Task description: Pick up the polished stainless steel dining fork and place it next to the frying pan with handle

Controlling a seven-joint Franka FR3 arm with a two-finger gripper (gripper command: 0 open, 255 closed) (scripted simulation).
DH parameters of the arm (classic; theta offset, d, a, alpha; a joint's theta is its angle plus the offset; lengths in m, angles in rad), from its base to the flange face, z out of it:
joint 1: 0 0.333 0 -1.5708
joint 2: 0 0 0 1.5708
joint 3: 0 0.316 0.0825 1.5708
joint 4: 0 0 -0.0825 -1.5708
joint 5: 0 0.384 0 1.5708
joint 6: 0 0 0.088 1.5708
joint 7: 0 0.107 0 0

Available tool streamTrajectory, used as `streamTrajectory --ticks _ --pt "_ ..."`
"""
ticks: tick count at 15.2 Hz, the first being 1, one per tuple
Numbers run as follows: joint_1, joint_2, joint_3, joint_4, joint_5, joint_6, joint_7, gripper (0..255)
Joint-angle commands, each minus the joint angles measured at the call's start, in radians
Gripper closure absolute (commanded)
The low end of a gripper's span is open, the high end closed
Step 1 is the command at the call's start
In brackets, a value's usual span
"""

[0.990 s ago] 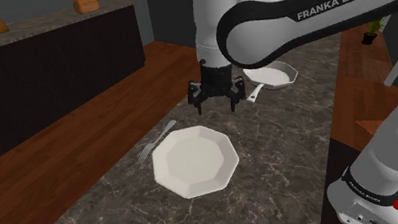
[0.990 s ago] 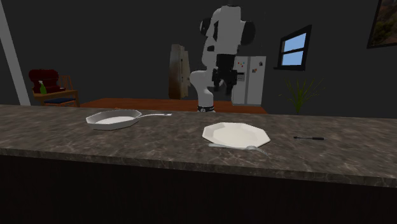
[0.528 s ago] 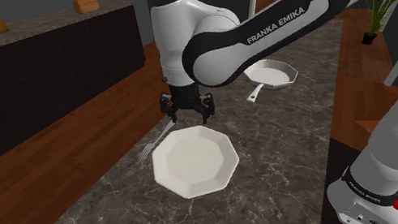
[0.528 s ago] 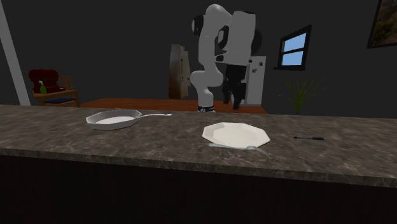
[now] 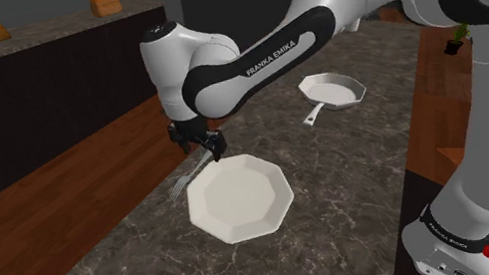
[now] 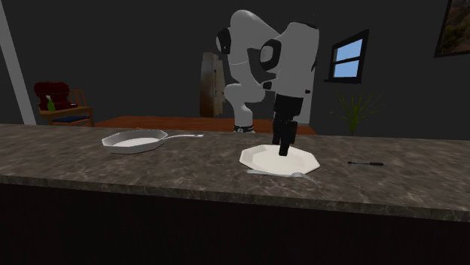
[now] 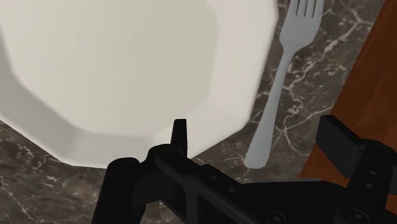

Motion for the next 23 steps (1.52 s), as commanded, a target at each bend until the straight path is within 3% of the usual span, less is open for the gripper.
streamTrajectory --ticks 1,3,10,18,19,23 --pt "0.056 0.091 -0.04 0.094 -0.05 -0.023 0.078 0" --pt "0.086 0.14 -0.064 0.154 -0.068 -0.041 0.109 0" --pt "0.087 0.181 -0.087 0.114 -0.103 0.034 0.129 0" --pt "0.087 0.181 -0.087 0.115 -0.103 0.033 0.129 0" --pt "0.087 0.181 -0.087 0.115 -0.103 0.033 0.129 255" --pt "0.087 0.181 -0.087 0.115 -0.103 0.033 0.129 255"
